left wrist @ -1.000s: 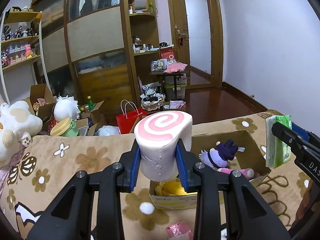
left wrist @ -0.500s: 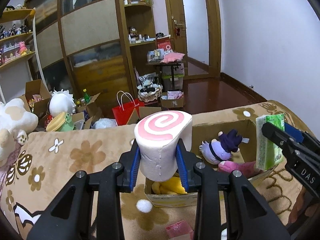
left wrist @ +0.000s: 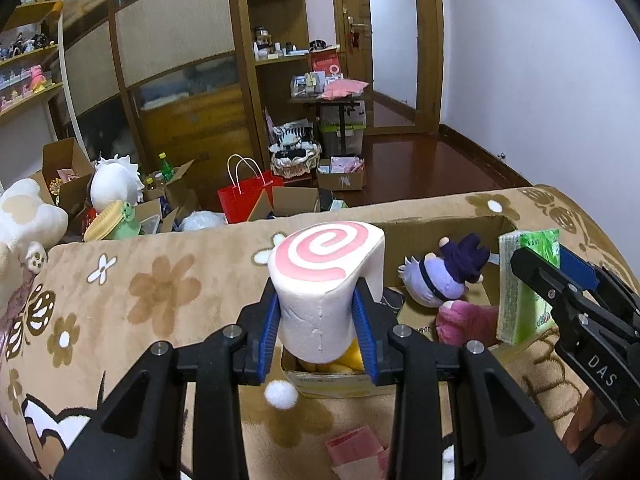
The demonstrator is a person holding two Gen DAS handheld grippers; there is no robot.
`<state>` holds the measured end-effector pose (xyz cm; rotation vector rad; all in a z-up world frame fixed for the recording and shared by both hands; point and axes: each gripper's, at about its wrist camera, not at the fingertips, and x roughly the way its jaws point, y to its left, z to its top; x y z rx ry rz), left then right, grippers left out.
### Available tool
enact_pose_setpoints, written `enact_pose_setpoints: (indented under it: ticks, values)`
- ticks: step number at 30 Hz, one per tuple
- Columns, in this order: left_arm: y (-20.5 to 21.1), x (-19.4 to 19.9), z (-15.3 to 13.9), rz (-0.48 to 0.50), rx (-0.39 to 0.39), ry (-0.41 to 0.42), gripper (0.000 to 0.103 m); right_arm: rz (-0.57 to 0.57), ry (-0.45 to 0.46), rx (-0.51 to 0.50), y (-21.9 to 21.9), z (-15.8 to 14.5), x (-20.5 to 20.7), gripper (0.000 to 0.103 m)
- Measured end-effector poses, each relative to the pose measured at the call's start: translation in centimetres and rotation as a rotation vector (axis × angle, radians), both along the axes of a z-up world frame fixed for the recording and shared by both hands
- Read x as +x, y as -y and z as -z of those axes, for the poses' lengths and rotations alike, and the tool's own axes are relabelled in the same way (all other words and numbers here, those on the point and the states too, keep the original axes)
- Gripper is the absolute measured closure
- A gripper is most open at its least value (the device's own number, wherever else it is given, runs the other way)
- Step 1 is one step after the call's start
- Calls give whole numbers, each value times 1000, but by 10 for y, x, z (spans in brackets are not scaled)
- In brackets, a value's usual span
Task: Organize soft objects
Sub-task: 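Carry the marshmallow plush over the box with the left tool while the right tool carries the tissue pack, then open the left tool over the box while the right tool releases the tissue pack inside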
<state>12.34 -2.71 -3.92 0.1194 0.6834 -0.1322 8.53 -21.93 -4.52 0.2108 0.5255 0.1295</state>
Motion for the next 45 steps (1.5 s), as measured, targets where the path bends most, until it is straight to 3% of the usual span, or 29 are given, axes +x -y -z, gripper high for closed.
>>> enact_pose_setpoints:
  ticks: [18,29,34,42,45]
  values:
    - [9,13,30,4,36,-111,68,-11,-43,25,2,20,11,46]
    - [9,15,33,4,50,-125,63,-11,-61,26,2,22,9,44]
    - [8,13,32,2,51,-114,53,-14,-69,20,1,23,8,40]
    - [7,8,26,13,47,-107,48,-11,-66,0,-1,17,1,39]
    - [6,4,22,21,46,-107,47,-3,-70,-9,0,12,-1,33]
